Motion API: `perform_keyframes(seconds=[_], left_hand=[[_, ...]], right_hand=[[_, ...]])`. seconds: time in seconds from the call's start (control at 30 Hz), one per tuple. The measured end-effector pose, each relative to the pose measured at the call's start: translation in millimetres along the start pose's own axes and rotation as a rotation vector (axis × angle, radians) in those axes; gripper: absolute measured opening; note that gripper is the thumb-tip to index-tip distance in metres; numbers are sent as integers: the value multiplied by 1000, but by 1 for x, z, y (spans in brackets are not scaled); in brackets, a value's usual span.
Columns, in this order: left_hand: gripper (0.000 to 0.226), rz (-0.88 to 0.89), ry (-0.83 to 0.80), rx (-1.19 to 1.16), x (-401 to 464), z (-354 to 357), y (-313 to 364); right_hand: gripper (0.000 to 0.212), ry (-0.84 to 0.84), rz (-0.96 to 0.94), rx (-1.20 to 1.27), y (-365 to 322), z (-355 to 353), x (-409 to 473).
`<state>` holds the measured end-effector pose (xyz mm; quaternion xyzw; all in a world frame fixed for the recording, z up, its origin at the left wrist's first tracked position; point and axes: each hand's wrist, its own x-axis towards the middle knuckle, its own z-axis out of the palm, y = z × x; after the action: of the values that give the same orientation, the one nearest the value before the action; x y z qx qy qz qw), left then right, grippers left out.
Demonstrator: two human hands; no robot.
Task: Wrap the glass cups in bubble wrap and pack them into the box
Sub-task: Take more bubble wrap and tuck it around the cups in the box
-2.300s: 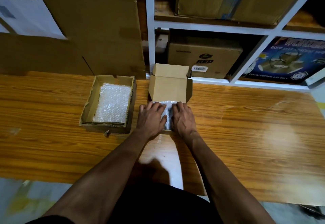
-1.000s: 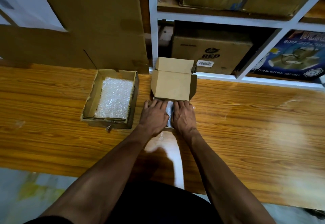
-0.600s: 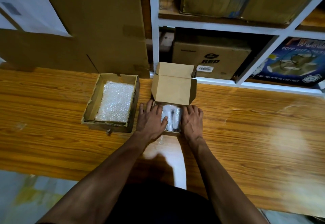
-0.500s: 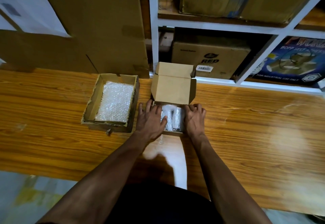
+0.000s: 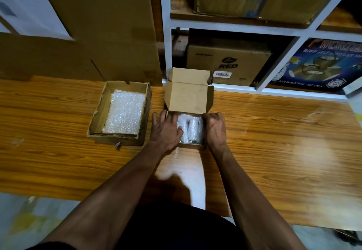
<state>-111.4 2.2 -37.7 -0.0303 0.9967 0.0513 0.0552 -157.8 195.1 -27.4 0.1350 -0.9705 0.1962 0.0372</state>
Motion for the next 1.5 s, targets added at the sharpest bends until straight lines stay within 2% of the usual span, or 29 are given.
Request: perform_keyframes(seconds=[0.2, 0.3, 0.4, 0.63, 0.83, 1.17, 1.3, 1.33, 1.4, 1.5], left_hand=[[61, 7, -19, 19, 1, -2, 0], [61, 5, -29, 23, 1, -4, -1], [61, 1, -27, 18, 1, -6, 0], [60, 9, -45, 51, 1, -11, 0], [58, 114, 84, 94, -6, -14, 1], [56, 49, -56, 73, 10, -19, 9], [48, 72, -57, 100, 13, -29, 16], [46, 91, -25, 112, 11, -30, 18], [47, 125, 46, 107, 5, -30, 21], [56, 155, 58, 61, -2, -21, 21]], right_hand=[[28, -38, 116, -11, -3, -2, 7], [23, -35, 229, 58, -4, 3, 15], [17, -55, 242, 3, -5, 3, 25], [28, -94, 176, -130, -16, 8, 30], [27, -70, 128, -216, -15, 14, 15], [29, -225, 164, -362, -10, 9, 10], [25, -138, 137, -349, -22, 5, 9], [27, -106, 94, -313, -24, 5, 5], [47, -95, -33, -232, -28, 11, -8], [67, -180, -99, -159, -29, 22, -19]])
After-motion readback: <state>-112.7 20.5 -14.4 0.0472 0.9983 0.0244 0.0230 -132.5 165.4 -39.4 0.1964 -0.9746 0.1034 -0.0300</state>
